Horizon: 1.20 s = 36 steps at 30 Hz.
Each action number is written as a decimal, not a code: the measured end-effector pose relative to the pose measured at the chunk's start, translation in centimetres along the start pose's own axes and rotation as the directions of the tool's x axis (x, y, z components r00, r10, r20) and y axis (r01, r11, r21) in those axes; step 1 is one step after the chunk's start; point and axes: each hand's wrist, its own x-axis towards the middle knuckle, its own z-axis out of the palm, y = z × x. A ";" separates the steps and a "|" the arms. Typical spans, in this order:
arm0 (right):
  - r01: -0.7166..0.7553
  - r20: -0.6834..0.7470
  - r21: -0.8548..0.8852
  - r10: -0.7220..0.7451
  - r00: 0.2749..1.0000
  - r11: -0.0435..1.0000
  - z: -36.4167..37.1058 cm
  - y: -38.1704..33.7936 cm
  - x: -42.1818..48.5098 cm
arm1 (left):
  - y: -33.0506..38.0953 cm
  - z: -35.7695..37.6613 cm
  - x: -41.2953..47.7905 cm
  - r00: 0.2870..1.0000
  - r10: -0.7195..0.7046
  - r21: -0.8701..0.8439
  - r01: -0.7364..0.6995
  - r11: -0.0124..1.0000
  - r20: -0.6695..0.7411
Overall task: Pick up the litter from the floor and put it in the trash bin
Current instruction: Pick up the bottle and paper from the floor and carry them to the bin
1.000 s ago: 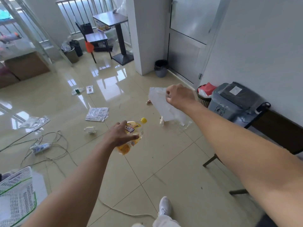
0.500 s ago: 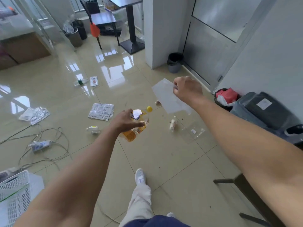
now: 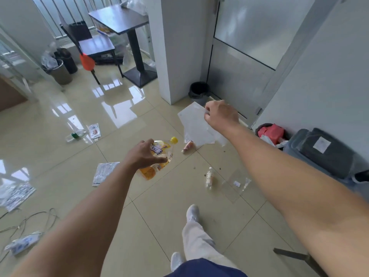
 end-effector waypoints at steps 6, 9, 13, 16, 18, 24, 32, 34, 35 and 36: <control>-0.027 -0.013 0.015 0.028 1.000 1.000 3.4 2.4 10.7 | 1.3 -4.1 12.2 1.000 0.018 0.075 -0.020 0.997 0.025; -0.030 -0.033 0.009 0.030 0.999 1.000 4.1 2.3 15.2 | 1.9 -6.0 17.0 0.998 0.049 0.105 -0.054 0.993 0.049; -0.048 0.001 0.011 0.048 0.999 0.999 5.4 1.1 21.5 | 1.3 -8.5 23.0 0.997 0.045 0.103 -0.050 0.993 0.056; -0.095 0.005 -0.007 0.095 0.996 0.995 7.2 -0.2 26.9 | -0.4 -10.4 27.9 0.997 0.046 0.093 -0.040 0.995 -0.062; -0.122 0.015 -0.017 0.122 0.992 0.992 8.5 -1.7 30.6 | -1.9 -12.2 31.6 0.991 0.060 0.068 -0.052 0.996 -0.122; -0.255 0.050 0.005 0.255 0.966 0.967 10.4 -6.4 40.8 | -5.7 -19.3 42.9 0.984 0.135 0.066 -0.128 0.990 -0.118; -0.408 0.080 -0.033 0.410 0.909 0.912 11.9 -6.2 50.1 | -4.2 -25.5 55.7 0.972 0.234 0.145 -0.229 0.963 -0.022; -0.448 0.088 -0.032 0.449 0.889 0.894 13.0 -4.5 52.6 | -3.0 -26.0 59.4 0.966 0.258 0.164 -0.255 0.953 0.000; -0.468 0.090 -0.027 0.468 0.879 0.883 13.6 -3.5 54.1 | -2.3 -26.0 61.4 0.962 0.272 0.173 -0.270 0.947 0.013; -0.488 0.090 -0.016 0.487 0.869 0.873 14.2 -2.4 55.5 | -1.6 -26.1 63.5 0.959 0.283 0.183 -0.283 0.942 0.027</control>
